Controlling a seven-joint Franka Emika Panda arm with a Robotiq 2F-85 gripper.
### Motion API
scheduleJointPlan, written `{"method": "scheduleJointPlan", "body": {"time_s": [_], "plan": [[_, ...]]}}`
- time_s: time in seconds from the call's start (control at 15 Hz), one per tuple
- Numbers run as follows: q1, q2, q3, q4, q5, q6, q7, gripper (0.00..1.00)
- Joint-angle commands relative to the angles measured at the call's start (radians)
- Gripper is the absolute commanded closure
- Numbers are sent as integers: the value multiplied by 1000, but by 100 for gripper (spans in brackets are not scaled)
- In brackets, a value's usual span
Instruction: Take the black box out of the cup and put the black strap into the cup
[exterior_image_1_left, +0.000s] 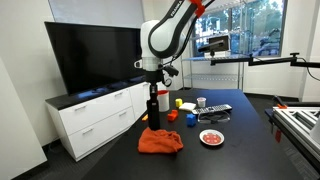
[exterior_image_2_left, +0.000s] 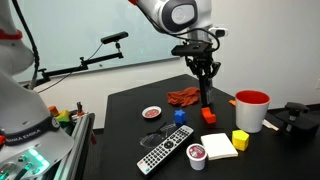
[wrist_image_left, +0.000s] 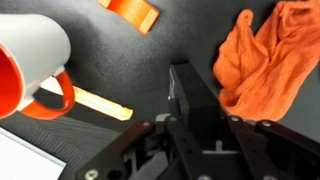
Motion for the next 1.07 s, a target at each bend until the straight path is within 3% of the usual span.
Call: {"method": "scheduleJointPlan", "body": {"time_s": [0.0,0.47,0.67,0.8,1.0], "plan": [[7,-46,-9,-91,5,205,109,92],[121,-76,-103,-330,-3,646,433,92],[268,-75,-229,-410,40,831,522,92],[374,-46,-317,-449,99,963,513,92],[480,-7,-379,-490,211,1080,480,92]]}}
